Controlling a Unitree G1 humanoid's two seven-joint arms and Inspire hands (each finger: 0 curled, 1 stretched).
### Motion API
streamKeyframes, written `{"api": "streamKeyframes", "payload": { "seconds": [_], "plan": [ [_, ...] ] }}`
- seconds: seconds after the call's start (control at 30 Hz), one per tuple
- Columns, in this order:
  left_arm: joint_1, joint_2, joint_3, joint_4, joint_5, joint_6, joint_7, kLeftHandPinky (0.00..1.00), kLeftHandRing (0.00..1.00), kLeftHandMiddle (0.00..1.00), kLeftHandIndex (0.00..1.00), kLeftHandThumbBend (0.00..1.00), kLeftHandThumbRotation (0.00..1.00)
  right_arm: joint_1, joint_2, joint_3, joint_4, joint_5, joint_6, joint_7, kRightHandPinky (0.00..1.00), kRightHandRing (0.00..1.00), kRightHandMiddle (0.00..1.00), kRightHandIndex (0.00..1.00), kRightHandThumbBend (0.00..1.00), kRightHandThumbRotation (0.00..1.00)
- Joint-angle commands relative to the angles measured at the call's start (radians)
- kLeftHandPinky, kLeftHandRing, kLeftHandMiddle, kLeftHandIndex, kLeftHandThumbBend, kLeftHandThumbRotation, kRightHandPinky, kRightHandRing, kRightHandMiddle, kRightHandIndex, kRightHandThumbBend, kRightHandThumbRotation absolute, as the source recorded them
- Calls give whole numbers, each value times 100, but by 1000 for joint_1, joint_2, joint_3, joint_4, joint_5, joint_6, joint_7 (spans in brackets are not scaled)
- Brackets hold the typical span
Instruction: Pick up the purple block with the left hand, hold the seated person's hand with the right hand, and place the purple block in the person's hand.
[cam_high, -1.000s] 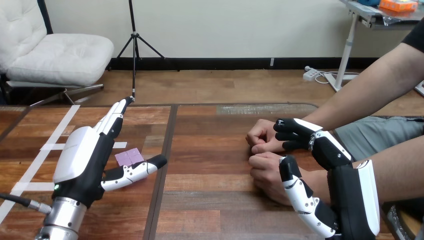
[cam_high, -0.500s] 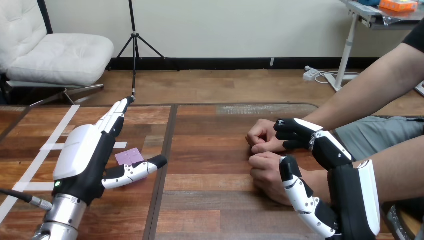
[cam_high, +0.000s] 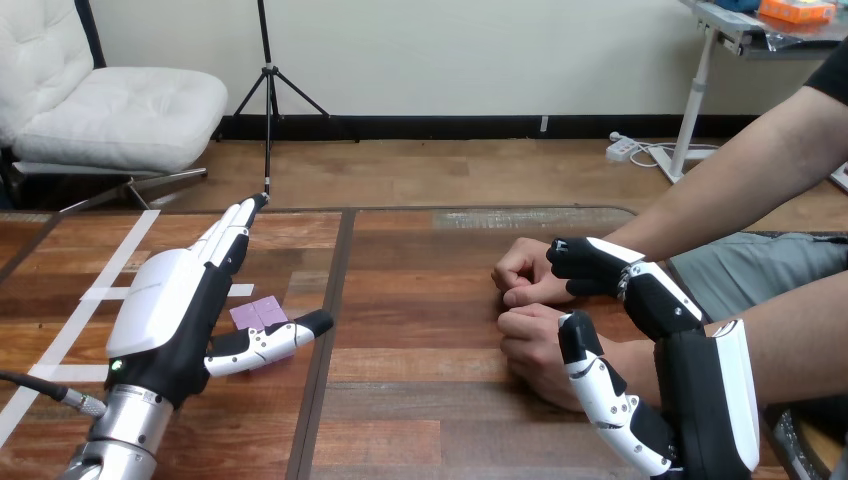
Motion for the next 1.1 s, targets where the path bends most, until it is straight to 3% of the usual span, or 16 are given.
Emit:
{"api": "streamKeyframes", "payload": {
  "seconds": [0.0, 1.07],
  "plan": [
    [-71, 33, -16, -3, 11, 13, 22, 89, 95, 98, 99, 83, 75, -50, -4, -2, -10, 22, -6, 4, 64, 69, 72, 71, 32, 54],
    [-104, 81, -65, 24, 54, 73, 22, 94, 97, 99, 99, 79, 74, -42, -9, -4, -26, 24, 10, 24, 66, 71, 72, 71, 32, 54]
  ]
}}
